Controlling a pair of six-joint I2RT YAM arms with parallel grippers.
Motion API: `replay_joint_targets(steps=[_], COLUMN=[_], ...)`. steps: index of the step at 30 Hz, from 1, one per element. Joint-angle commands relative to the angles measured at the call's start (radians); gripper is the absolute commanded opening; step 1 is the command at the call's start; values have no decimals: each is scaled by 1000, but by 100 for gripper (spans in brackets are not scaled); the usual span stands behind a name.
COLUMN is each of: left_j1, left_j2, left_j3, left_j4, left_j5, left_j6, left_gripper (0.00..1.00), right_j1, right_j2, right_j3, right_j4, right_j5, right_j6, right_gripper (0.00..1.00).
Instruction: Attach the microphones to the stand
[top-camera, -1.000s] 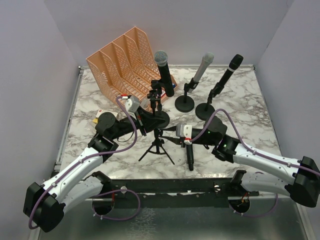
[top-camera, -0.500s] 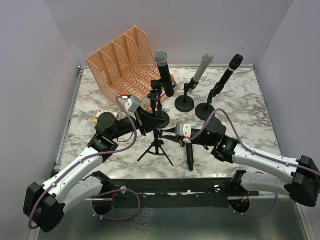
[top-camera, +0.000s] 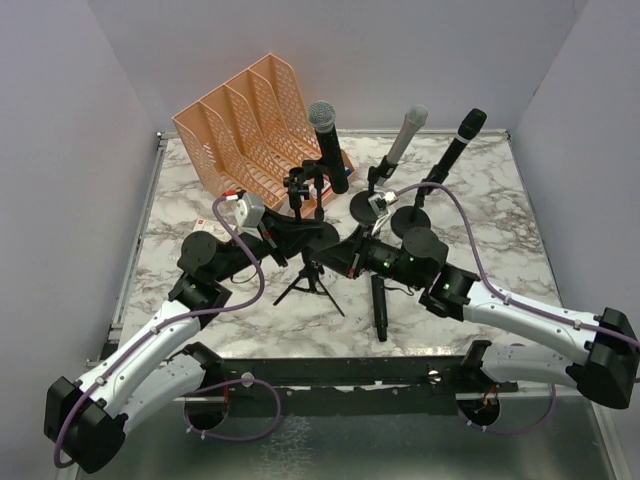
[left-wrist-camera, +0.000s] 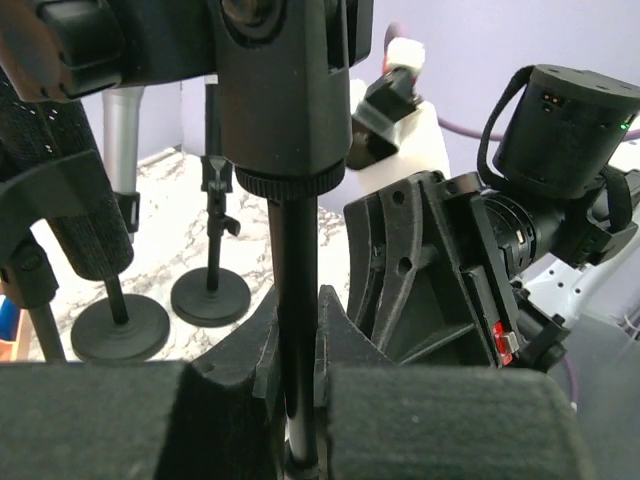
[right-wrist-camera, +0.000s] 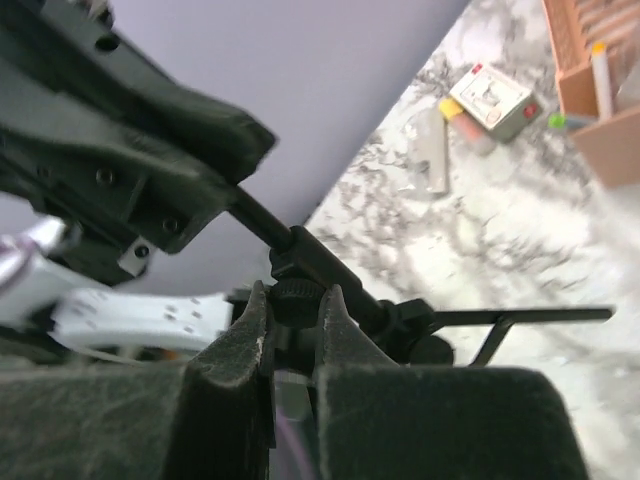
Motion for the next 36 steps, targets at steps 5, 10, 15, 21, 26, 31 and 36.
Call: replay_joint_targets(steps=[5,10,15,21,26,31,36], left_j1=[-11,-11,-11,-11,-11,-11,-11], left_j2=[21,46,48,41,40,42,49], left_j3=[23,38,43,42,40,41,48], left_j4=[19,19,19,18,16,16,16], left_j5=[-28,-59,-85,-71,-47,-39,-23], left_j6=[26,-1,-25,-57,-69,-72,-75], left_gripper=[0,0,0,0,0,0,0], right_j1=[-4,-4,-4,-4,-4,0,3], right_j2=[-27,-83,-137,-168,-98,-72,-45], right_j3=[165,153,88,-57,76,68,72], right_j4=[-229,-289,-193,72,-167,-165,-211], right_j5=[257,317,301,-98,-291,-305,-338], right_j6=[607,436,115,-659,-1018,-1190,-1311], right_gripper=[25,48,49,50,51,51,45])
